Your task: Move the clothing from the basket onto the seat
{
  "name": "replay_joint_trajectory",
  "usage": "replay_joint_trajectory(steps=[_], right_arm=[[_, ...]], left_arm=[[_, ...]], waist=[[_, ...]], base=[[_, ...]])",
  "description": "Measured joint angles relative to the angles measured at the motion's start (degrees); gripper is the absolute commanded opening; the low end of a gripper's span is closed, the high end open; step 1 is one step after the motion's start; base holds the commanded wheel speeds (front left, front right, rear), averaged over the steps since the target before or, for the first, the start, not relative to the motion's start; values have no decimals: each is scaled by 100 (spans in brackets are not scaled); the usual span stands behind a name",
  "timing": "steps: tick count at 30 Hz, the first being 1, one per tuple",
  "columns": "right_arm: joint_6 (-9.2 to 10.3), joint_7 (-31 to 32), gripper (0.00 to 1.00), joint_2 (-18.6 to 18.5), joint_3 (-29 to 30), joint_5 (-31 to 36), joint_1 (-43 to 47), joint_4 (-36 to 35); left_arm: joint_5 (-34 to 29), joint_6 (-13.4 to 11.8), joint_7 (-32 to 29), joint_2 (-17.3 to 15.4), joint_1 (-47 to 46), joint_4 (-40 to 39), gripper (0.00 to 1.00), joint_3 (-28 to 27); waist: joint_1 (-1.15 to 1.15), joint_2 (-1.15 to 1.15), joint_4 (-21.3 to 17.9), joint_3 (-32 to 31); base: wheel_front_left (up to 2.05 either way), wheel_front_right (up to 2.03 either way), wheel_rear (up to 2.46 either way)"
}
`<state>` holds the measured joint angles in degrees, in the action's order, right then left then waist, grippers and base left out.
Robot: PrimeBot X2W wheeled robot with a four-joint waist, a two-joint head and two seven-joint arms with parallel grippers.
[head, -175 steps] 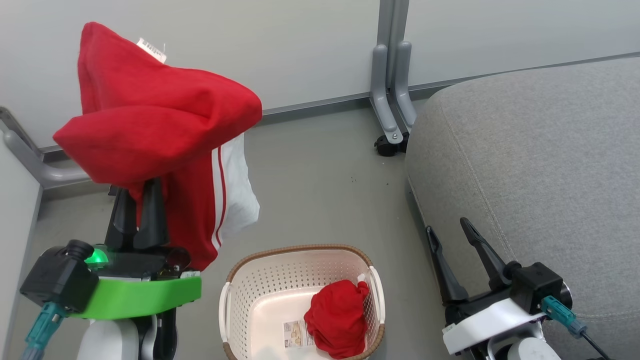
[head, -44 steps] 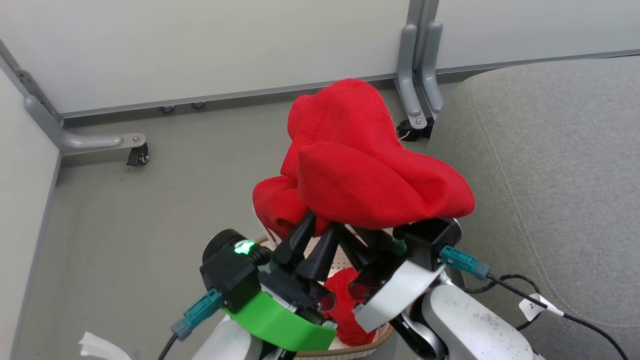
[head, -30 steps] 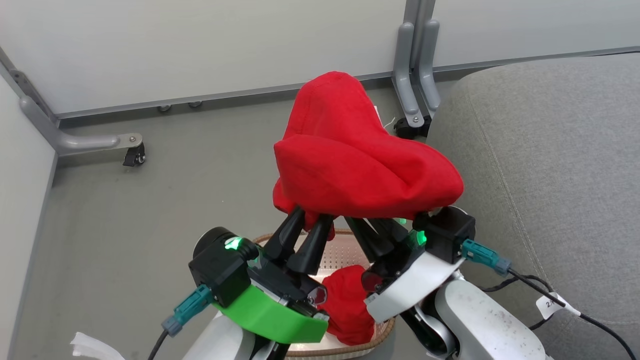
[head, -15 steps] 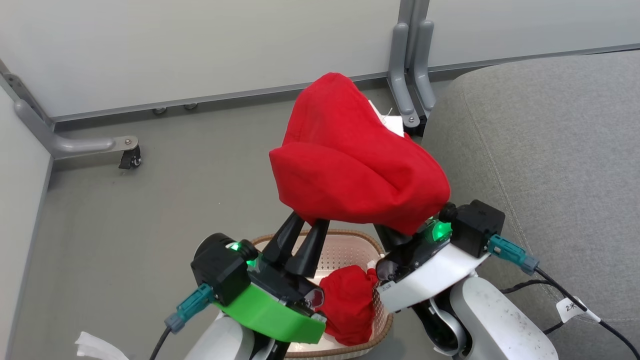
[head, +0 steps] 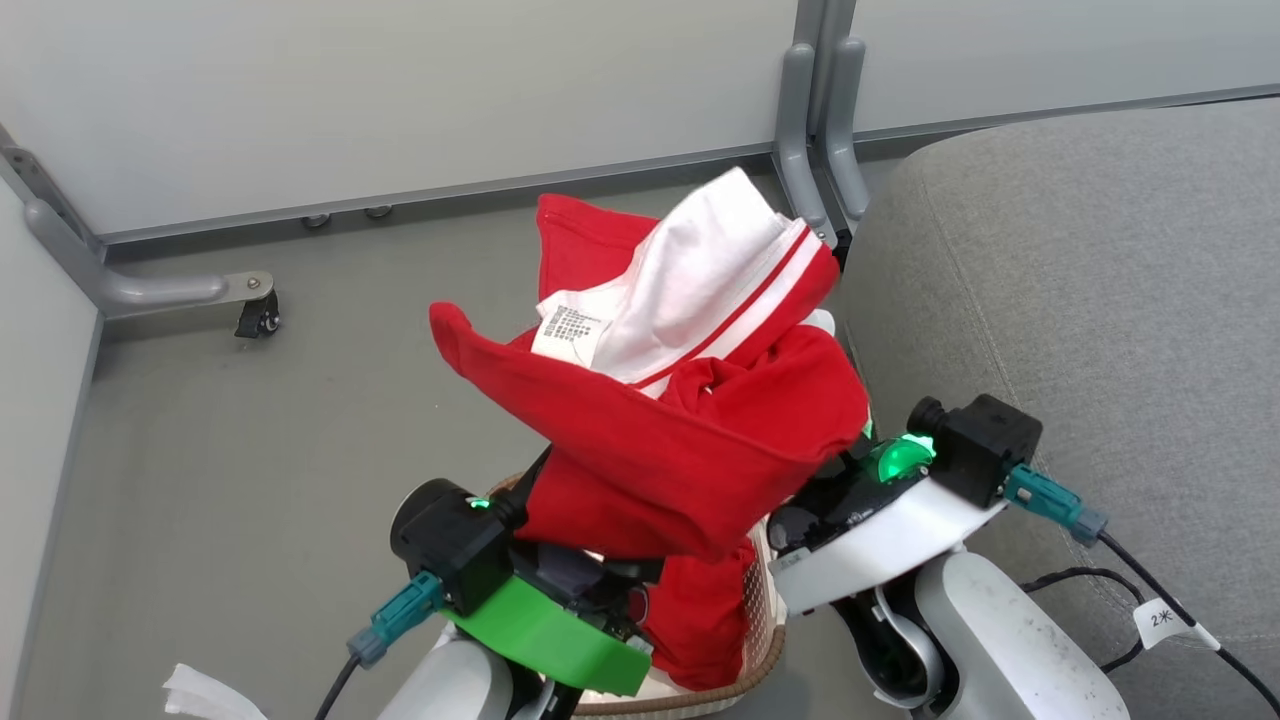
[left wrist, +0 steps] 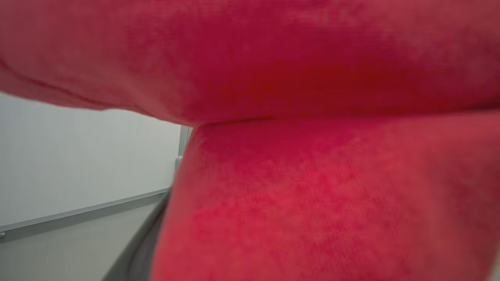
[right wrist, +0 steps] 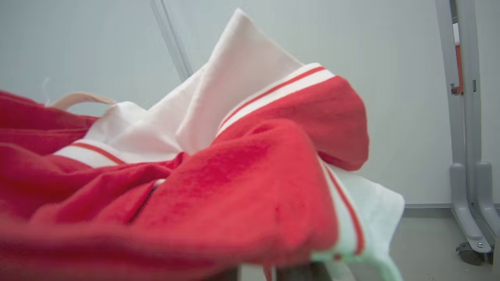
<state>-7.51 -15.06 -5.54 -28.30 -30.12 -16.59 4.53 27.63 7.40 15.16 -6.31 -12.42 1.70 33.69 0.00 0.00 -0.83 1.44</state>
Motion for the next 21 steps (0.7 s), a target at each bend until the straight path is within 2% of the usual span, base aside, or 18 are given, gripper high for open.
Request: replay_joint_trajectory(steps=[21], right_arm=[[1,0,0,-52,788,-452,167,-200]], left_arm=[[-152,0,0,-169,192,211,100,-114]], waist=[[0,0,-8,-61]], base=[[0,0,0]])
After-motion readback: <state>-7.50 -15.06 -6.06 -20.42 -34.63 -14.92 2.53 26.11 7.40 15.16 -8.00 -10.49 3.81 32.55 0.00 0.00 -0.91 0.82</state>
